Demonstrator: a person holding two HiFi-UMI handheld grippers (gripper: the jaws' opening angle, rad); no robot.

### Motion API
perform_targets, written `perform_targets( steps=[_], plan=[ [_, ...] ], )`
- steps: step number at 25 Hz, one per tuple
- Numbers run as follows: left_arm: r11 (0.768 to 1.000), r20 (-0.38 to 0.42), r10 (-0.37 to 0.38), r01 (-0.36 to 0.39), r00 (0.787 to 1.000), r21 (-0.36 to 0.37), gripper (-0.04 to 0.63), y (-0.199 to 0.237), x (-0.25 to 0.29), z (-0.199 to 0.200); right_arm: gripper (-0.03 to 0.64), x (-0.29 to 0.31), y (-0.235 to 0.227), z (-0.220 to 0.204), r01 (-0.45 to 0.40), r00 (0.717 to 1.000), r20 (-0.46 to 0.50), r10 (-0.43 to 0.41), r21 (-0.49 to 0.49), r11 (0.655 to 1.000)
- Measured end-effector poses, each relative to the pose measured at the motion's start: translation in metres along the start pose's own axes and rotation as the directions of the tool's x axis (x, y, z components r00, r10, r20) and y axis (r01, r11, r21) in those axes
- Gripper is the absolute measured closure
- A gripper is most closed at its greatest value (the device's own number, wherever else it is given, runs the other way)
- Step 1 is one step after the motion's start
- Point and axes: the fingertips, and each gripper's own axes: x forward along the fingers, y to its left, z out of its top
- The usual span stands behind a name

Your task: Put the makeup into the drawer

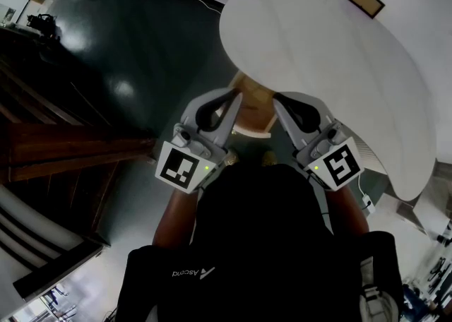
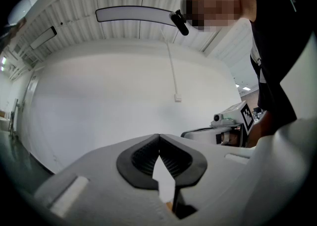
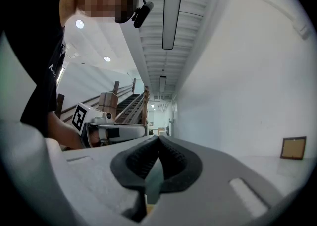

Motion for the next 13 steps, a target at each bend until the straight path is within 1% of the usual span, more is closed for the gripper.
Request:
perform_targets(
  steps=[4,8,13],
  plan=[
    [1.000,0.003,0.005,-0.005,1.000,-0.001,0.584,0.0006,-0.0007,0.0005,0.614,0.0002,0.0005,0.0009,-0.007,1.000,0.008,0.007,0.002,1.000],
    [1.000,0.041,0.005,-0.005,0.999,0.014,0.584,0.0007,0.0016,0.0059,0.614,-0.0001,-0.0010,-0.0008,0.007,1.000,-0.016,-0.006,0.030,1.000],
    [1.000,0.014,0.013,-0.013,1.000,0.009,0.584,0.0023,0.0012,0.0023,0.614,-0.0004,-0.0034,0.0014,0.000,1.000,-0.007,0.000,0.012,1.000]
  ],
)
